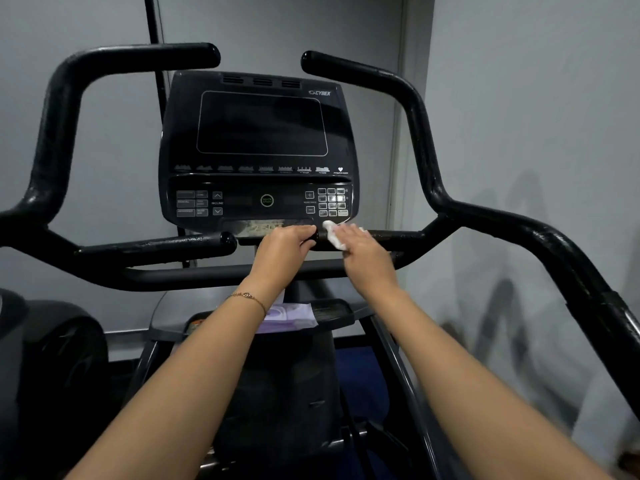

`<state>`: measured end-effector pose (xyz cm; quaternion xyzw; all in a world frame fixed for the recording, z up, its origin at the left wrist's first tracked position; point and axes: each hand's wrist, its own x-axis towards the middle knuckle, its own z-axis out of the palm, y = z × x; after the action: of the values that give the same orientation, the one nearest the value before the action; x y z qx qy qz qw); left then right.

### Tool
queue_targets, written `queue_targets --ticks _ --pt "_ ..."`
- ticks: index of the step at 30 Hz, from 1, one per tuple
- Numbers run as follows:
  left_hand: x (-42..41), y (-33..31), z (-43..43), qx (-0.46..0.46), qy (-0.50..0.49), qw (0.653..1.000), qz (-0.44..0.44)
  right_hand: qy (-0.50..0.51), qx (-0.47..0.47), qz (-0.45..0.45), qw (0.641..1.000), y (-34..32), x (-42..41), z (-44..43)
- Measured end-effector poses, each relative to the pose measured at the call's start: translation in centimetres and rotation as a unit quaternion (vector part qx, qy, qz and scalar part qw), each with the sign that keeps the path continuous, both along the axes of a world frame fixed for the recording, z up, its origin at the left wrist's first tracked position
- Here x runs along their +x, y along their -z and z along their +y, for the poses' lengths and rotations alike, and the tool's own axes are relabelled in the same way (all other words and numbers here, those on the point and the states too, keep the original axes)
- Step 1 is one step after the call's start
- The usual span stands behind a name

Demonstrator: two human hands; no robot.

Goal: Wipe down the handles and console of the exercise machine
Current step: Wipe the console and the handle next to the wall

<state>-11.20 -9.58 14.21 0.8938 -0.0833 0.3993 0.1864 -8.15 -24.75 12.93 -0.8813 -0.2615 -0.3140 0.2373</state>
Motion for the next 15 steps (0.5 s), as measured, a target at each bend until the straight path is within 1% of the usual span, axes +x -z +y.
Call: queue_targets --ticks 2,7,11,13,15 --pt "0.1 0.1 0.2 0.003 0.009 1.0 -0.012 0.009 0.012 -0.002 1.0 -0.3 0.2 -0.2" --pt "0.2 0.5 0.5 0.01 0.024 0.999 -0.038 -0.025 -0.037 -0.033 0.998 0.1 -0.1 0.9" --pt "0.2 0.7 0.5 0.018 0.018 0.999 -0.039 0.014 -0.023 -0.015 1.0 0.0 0.5 -0.9" --pt "0.0 0.6 0.4 0.03 0.017 0.999 -0.038 0.036 -0.037 -0.014 0.999 -0.5 0.3 -0.2" --pt "-0.1 0.4 0.3 0.041 0.01 0.999 -0.03 0.026 -0.057 -0.022 0.998 -0.7 -0.5 0.8"
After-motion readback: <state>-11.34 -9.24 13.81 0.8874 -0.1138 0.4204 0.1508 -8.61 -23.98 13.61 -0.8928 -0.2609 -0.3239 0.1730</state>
